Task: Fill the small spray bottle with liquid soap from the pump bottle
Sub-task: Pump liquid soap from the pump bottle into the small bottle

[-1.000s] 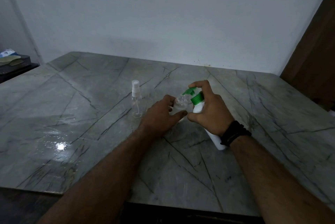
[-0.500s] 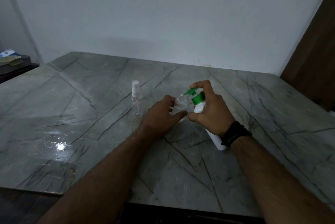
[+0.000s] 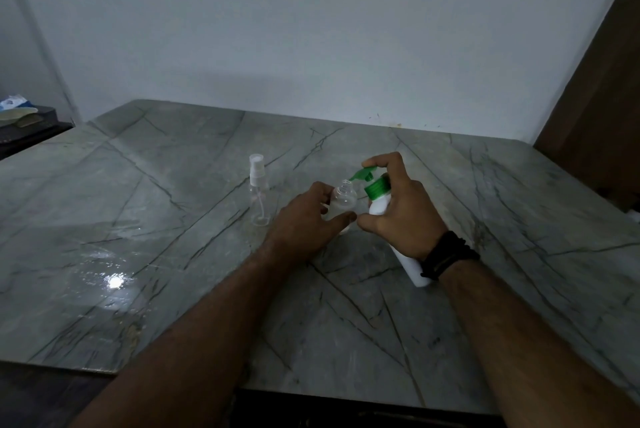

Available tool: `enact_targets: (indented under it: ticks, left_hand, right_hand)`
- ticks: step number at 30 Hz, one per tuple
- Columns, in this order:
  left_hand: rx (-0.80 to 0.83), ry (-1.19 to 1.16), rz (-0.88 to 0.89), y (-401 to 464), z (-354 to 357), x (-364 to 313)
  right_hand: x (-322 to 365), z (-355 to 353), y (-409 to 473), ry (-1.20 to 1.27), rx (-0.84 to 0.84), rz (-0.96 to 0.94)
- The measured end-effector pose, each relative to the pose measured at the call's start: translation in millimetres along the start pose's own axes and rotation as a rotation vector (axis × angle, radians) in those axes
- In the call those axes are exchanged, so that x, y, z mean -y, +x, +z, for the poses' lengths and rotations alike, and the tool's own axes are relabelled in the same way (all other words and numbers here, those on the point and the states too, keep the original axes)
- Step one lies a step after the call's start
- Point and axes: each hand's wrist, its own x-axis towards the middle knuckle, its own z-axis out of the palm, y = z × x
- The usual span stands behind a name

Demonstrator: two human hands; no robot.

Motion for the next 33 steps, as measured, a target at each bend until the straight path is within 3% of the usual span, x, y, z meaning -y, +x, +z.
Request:
enact_targets:
  ticks: [33]
  left_hand:
    - [-0.011,-0.019,0.013,-1.0,0.3,1.8]
  right_hand:
    - [0.8,-0.2,-0.9,-0.009,0.003,-0.028]
